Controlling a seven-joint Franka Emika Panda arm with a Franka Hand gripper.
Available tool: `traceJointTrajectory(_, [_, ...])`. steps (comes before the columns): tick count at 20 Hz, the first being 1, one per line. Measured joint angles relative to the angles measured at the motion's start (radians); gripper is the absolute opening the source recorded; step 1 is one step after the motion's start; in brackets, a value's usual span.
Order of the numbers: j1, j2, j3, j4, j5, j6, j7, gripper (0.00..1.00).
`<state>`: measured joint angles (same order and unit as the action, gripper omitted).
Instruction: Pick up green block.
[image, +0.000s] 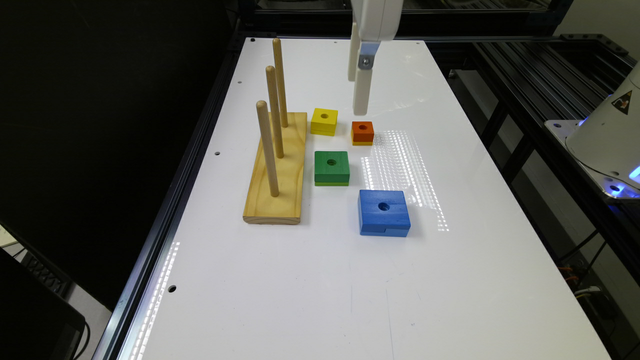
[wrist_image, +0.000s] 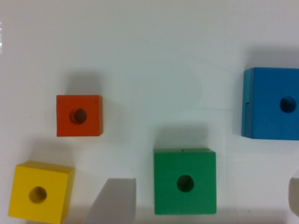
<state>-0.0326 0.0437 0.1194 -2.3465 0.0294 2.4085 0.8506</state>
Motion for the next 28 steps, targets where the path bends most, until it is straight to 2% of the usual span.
traceJointTrajectory(4, [-0.001,0.031,0.000,0.000,-0.0005,0.033,0.000,1.00])
traceJointTrajectory(14, [-0.002,0.045,0.000,0.001,-0.0008,0.040,0.000,1.00])
traceJointTrajectory(21, [-0.003,0.116,0.000,0.002,-0.0030,0.108,0.000,1.00])
traceJointTrajectory(28, [-0.003,0.127,0.000,0.002,-0.0031,0.114,-0.001,1.00])
